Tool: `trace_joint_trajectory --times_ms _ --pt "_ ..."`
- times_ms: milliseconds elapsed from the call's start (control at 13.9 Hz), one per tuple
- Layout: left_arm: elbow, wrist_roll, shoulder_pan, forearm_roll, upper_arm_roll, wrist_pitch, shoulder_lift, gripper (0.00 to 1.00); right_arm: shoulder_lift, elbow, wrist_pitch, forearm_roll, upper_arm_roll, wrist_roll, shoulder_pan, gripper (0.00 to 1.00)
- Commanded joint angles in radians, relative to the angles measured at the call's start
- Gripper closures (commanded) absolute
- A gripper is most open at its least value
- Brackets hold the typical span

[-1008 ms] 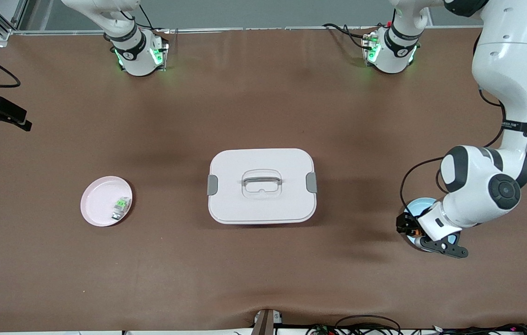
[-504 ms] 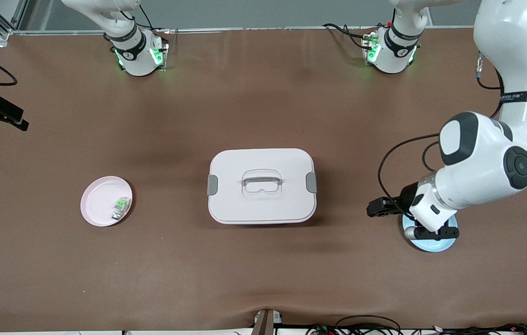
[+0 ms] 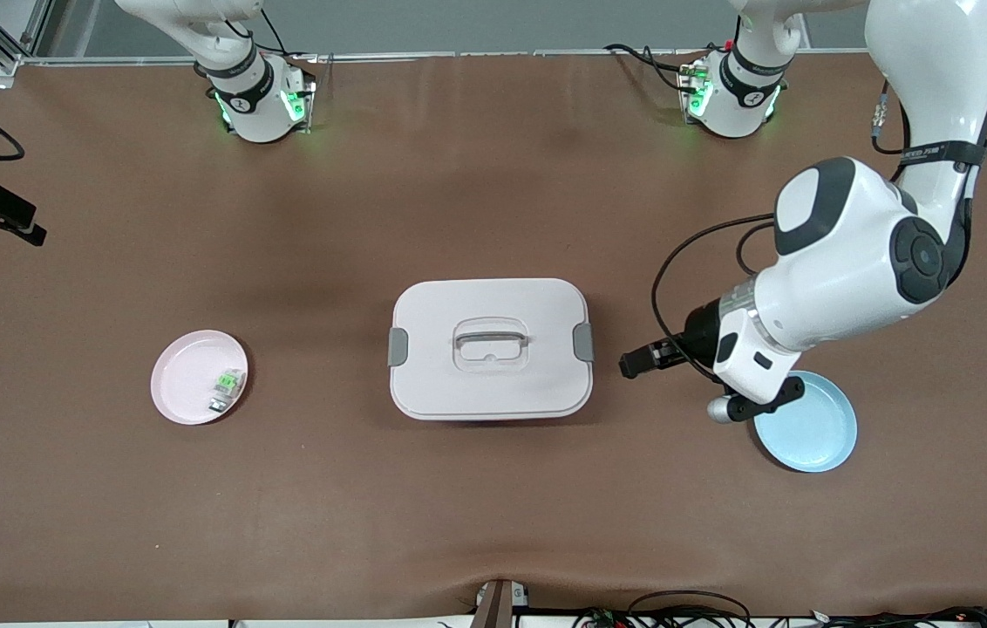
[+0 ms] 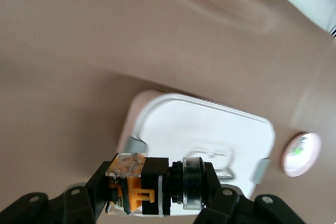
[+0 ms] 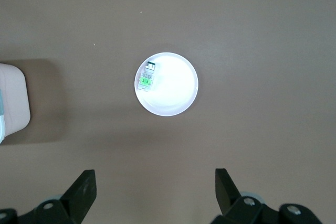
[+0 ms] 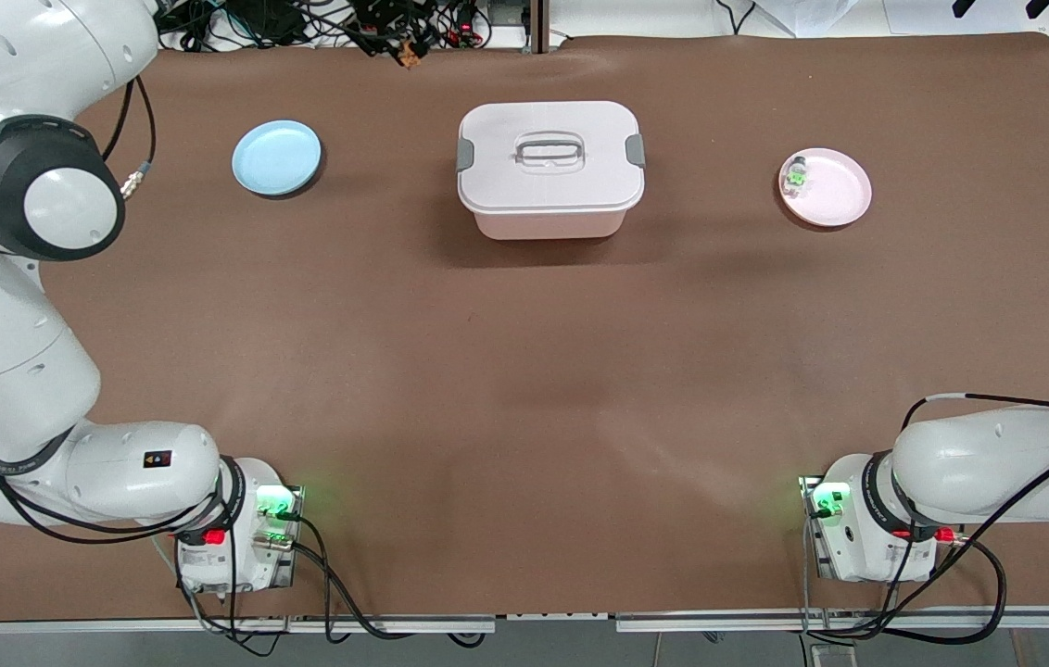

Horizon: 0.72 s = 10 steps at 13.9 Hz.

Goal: Transfer orange switch to right arm and place
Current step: 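Lift the orange switch and carry it over the white box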

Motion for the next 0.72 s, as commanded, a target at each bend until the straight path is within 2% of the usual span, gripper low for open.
trace_joint_trajectory --times_ms 0,144,504,648 --pt "0.017 -0.195 0.004 -0.014 -0.063 -0.021 -0.01 1.0 0.005 0.005 0.006 0.003 0.003 -0.002 -0.003 0.0" --pt "0.017 -0.367 -0.005 -0.009 -0.109 -0.021 -0.026 1.0 0.005 0.016 0.007 0.002 0.004 -0.002 -0.003 0.0" --pt "0.017 -0.749 -0.059 -0.006 -0.113 -0.03 -0.052 1.0 0.02 0.039 0.012 -0.003 0.003 -0.003 -0.004 0.0" --pt "0.017 -0.838 -0.078 -0.008 -0.113 -0.079 -0.07 1.0 0.057 0.036 0.007 -0.006 0.004 -0.002 0.0 0.0"
